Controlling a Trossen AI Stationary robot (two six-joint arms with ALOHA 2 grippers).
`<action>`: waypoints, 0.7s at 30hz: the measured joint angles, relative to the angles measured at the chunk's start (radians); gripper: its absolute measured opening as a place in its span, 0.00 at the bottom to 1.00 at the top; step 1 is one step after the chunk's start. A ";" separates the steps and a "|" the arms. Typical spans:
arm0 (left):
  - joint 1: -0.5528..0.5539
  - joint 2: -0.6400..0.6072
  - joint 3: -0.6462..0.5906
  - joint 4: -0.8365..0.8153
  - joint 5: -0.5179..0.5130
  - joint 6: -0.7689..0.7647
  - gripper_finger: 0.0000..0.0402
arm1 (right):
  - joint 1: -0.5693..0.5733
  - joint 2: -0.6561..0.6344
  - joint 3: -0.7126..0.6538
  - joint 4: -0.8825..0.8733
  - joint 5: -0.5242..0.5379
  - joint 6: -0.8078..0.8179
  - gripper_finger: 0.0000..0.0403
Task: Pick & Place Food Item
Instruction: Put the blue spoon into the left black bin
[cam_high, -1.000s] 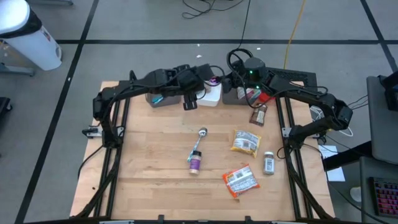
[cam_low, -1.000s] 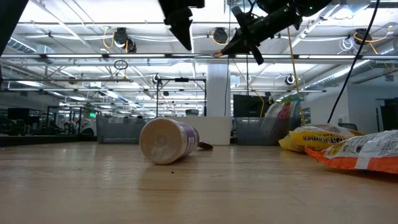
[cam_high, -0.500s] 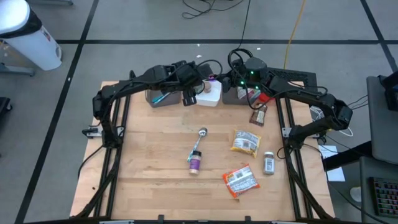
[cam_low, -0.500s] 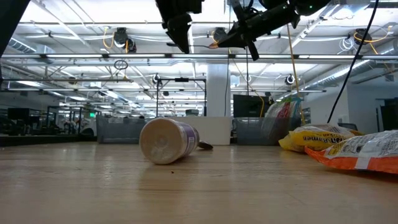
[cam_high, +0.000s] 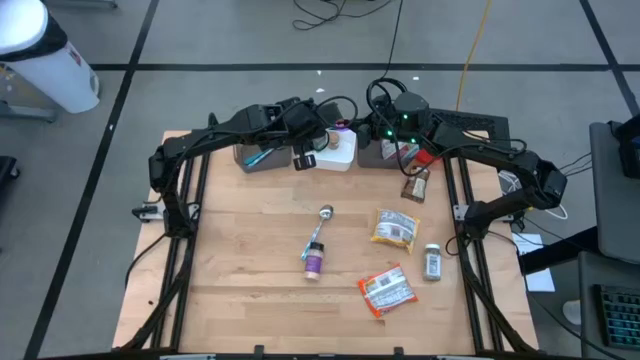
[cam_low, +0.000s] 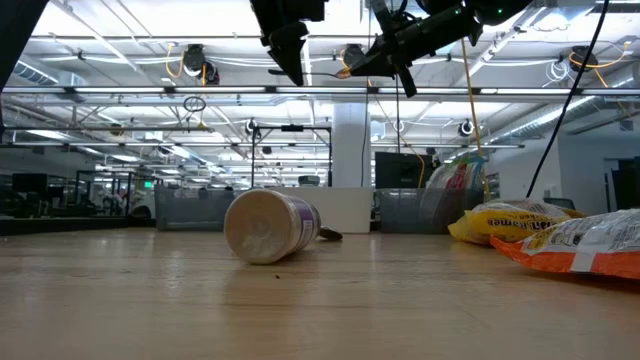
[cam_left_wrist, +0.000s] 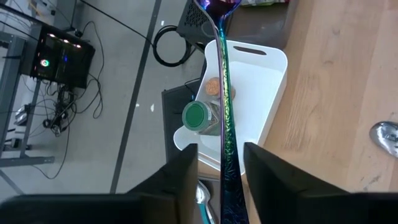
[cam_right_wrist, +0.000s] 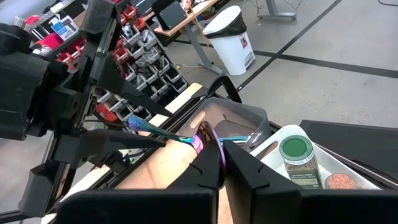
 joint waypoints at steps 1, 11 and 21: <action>0.000 0.000 0.000 0.000 0.000 0.001 0.31 | 0.000 0.000 0.000 0.000 0.000 0.000 0.00; 0.000 0.000 0.000 0.001 0.004 -0.002 0.08 | 0.000 0.000 0.000 0.000 -0.002 -0.002 0.00; 0.000 0.000 0.000 -0.001 0.030 -0.006 0.10 | 0.000 0.000 0.000 -0.003 -0.005 0.000 0.00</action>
